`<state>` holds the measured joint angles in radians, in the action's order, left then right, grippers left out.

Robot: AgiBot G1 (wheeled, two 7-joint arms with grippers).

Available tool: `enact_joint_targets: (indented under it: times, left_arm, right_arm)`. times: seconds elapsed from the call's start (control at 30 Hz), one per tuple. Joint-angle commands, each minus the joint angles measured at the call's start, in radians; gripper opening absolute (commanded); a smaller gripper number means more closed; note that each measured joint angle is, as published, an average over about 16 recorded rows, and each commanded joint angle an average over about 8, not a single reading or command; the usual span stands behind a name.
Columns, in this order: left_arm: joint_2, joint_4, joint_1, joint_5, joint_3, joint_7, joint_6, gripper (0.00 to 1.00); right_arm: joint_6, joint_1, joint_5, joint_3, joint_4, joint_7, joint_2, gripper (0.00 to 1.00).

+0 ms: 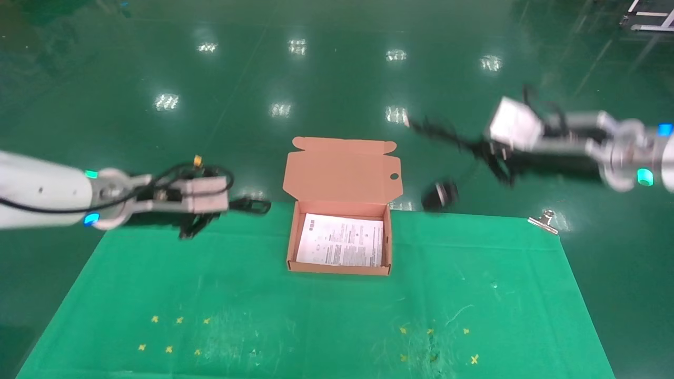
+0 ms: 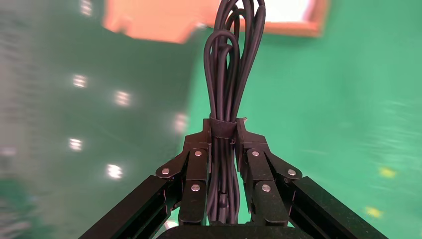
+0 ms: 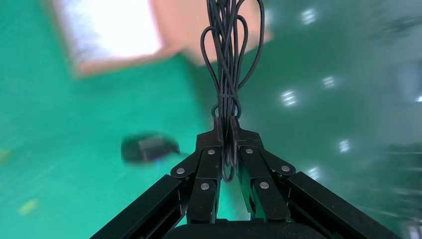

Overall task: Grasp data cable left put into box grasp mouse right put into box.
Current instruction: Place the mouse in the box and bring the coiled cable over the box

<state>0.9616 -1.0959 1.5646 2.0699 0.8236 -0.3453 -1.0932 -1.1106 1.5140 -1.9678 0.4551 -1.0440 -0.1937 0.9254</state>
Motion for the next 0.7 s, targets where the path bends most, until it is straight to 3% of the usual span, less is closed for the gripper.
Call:
enact_joint_targets:
  times: [0.03,0.33,0.7]
  left_arm:
    - [-0.003,-0.05,0.017,0.027,-0.003,-0.018,0.013,0.0]
    - [0.095,-0.008,0.113,0.132,-0.005,0.009,0.129,0.0]
    - [0.174,0.109,0.177,0.143,-0.029,0.01,0.216,0.0]
  right_arm:
    - [0.01,0.044,0.014,-0.02,0.002,-0.008,0.003,0.0]
    - [0.095,0.214,0.068,-0.039,0.169,0.072,0.174,0.0]
    - [0.122,0.283,0.119,-0.034,0.311,0.152,0.324,0.0]
